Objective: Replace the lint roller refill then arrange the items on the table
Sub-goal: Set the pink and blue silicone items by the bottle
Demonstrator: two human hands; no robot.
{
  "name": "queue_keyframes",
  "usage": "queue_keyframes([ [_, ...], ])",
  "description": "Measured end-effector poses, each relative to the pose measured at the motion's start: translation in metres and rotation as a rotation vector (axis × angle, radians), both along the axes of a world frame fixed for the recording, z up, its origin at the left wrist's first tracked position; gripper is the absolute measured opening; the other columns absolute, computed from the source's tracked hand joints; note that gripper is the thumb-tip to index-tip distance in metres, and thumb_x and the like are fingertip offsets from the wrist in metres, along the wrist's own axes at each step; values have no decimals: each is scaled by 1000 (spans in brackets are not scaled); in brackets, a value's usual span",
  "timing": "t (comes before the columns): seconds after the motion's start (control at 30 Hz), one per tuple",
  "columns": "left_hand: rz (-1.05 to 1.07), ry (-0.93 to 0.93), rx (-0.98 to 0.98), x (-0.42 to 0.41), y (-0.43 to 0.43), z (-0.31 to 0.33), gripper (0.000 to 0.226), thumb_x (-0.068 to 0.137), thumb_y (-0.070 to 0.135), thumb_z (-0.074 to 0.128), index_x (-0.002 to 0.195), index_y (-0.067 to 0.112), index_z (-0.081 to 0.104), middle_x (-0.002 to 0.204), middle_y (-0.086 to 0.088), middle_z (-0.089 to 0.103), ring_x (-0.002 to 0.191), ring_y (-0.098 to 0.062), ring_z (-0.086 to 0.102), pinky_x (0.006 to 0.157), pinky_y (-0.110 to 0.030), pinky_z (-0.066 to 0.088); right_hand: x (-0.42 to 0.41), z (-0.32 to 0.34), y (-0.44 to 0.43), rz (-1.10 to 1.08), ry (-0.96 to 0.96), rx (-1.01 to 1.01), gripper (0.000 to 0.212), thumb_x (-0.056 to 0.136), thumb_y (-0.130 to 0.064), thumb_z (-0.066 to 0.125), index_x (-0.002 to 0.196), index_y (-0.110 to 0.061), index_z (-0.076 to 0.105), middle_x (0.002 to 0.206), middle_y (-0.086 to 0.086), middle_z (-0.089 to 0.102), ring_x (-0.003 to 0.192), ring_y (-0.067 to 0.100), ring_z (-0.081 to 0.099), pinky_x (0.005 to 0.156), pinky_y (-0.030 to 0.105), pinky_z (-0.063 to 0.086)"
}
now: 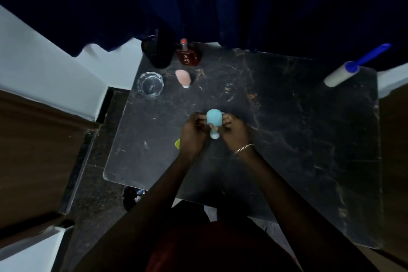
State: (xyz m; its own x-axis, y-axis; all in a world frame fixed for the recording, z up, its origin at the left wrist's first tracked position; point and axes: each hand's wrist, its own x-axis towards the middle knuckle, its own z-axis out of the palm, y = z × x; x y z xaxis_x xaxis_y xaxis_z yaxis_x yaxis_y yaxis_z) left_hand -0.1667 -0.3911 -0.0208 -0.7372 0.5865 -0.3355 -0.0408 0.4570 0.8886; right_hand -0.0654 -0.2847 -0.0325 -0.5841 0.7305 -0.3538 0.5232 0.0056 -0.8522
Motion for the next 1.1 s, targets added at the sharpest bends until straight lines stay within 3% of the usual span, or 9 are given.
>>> queue_keyframes([
  [0.1,-25,108,-24,-39,-7,-1,17,88,16,74,100,19,63,90,7,74,87,-14,74,80,-40,60,-43,5,-2,52,-11,99,20,76,-7,75,92,-7,64,90,2,73,78,8,66,68,15,47],
  [0.23,-42,217,-26,-83,-10,2,21,81,41,65,99,35,56,87,17,73,86,6,70,78,-27,57,-93,4,-5,81,-22,167,28,76,-2,68,103,-7,64,98,8,74,93,23,70,83,33,55],
  [0.33,-81,237,-46,-111,-7,-2,19,88,22,67,105,20,59,96,3,76,91,-12,74,82,-40,59,-121,-4,-6,83,-25,184,25,79,-3,66,103,-10,63,97,6,74,94,23,69,85,40,56],
  [0.4,-111,244,-21,-124,-5,-5,21,89,16,66,107,9,59,98,-5,75,92,-20,73,81,-40,59,-133,-11,-6,72,-35,189,26,79,-3,66,103,-14,62,97,2,74,94,19,69,84,41,56],
  [0.57,-168,328,-37,-143,-6,-15,20,88,4,67,106,5,58,90,-1,71,79,-3,61,66,-4,39,-146,-23,-8,86,-77,219,30,82,-8,68,108,-19,61,104,-4,73,100,13,67,85,33,55],
  [0.7,-182,309,-70,-149,-10,-26,26,90,7,71,113,9,58,97,-5,76,87,-19,71,72,-26,47,-150,-30,-14,83,-85,234,32,84,-8,66,114,-18,60,110,-2,71,105,15,66,88,31,53],
  [0.83,-209,313,-92,-155,-12,-32,28,93,13,69,117,15,55,100,-1,75,89,-20,72,74,-31,50,-154,-31,-16,78,-80,263,31,86,-11,66,116,-19,59,112,-3,70,107,13,64,86,25,49],
  [1.1,-244,283,-86,-157,-12,-34,30,92,8,67,118,15,54,104,0,74,94,-22,71,80,-39,56,-151,-30,-15,138,-100,259,36,91,-17,64,126,-18,57,123,0,67,117,18,63,96,38,53],
])
